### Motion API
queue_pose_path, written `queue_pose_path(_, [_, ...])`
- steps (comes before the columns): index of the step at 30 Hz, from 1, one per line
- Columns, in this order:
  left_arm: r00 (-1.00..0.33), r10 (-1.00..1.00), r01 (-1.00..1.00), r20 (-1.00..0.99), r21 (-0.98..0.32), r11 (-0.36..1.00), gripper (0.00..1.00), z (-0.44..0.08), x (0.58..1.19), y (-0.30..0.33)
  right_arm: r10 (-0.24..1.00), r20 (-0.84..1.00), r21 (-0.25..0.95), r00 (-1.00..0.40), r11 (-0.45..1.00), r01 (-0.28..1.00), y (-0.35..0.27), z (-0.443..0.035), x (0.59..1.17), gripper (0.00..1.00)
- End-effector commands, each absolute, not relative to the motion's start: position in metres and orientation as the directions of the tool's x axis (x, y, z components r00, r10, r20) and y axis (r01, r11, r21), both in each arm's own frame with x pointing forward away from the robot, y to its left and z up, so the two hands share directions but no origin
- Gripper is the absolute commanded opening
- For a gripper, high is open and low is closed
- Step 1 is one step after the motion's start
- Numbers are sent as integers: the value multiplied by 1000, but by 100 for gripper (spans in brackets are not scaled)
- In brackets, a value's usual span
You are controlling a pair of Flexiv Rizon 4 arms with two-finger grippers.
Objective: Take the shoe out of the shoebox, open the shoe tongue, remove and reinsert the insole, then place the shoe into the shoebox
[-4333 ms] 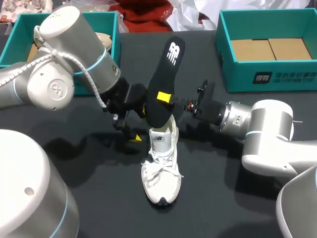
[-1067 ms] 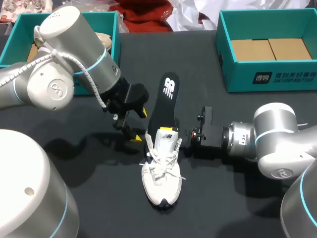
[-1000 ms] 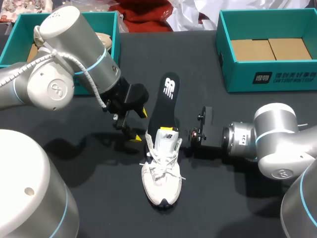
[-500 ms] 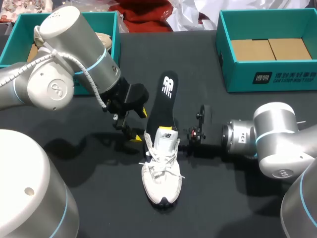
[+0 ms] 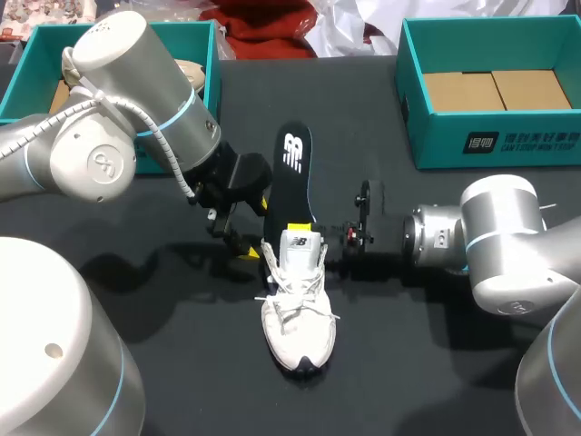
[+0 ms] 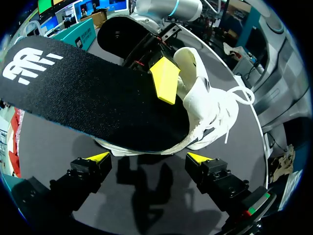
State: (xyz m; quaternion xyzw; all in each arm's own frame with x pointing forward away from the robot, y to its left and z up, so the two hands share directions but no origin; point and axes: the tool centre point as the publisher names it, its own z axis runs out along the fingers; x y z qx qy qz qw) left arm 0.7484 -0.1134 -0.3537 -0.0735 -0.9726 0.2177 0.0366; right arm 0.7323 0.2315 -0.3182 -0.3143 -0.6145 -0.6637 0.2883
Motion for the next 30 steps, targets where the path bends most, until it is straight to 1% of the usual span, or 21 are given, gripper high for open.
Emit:
queue_pose_path(1, [-987,159,128,38,-430,894,100,-355,748,-113,6,771,636,-637,-73,768,231,-317,733,29])
queue_pose_path(11, [-987,159,128,38,-430,894,100,-355,748,-113,50,770,637,-636,-71,767,227,-316,734,32])
queue_pose_path(19, [-987,159,128,38,-430,894,100,-355,748,-113,99,766,641,-635,-60,765,224,-312,732,31])
queue_pose_path(30, [-987,159,128,38,-430,894,100,-355,748,-113,117,756,652,-644,-47,756,218,-306,738,31])
